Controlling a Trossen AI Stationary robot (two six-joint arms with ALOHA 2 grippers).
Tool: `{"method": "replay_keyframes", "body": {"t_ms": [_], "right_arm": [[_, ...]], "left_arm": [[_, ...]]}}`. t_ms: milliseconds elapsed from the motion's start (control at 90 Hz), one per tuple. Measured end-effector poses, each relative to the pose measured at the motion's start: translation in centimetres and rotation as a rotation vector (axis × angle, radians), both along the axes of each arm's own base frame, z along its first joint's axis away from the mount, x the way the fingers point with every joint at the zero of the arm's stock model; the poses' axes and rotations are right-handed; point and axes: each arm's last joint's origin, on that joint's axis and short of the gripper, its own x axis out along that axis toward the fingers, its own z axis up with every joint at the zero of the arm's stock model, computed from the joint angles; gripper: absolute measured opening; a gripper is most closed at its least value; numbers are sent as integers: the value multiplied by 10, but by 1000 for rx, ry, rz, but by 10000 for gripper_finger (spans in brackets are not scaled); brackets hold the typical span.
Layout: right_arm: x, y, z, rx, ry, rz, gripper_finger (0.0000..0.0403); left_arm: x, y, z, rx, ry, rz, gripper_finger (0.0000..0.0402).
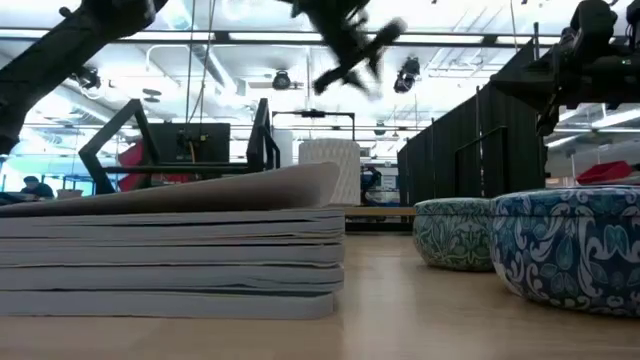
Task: Stock shelves
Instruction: Put the black pen holder on the shelf
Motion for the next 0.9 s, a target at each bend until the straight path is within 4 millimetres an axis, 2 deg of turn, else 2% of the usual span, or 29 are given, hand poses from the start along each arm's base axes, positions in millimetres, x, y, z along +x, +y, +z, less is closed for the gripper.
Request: {"method": "replay_keyframes", "body": {"t_ms": [100, 233, 322, 500, 767, 900], "right_arm": [[0, 0, 0, 1, 1, 0, 7], [0, 0, 0, 0, 0, -1, 7], [0, 0, 0, 0, 1, 0, 7], [0, 0, 0, 0, 0, 0, 7], [0, 0, 0, 1, 1, -1, 7], [0, 0, 0, 1, 1, 0, 7]], "left_arm": [[22, -15, -26, -11, 26, -50, 31], [40, -16, -75, -25, 157, -46, 8], [43, -15, -92, -34, 219, -33, 1], [35, -10, -102, 27, 354, 30, 0], [18, 15, -108, 88, 506, 99, 0], [13, 26, -108, 93, 527, 139, 0]]}}
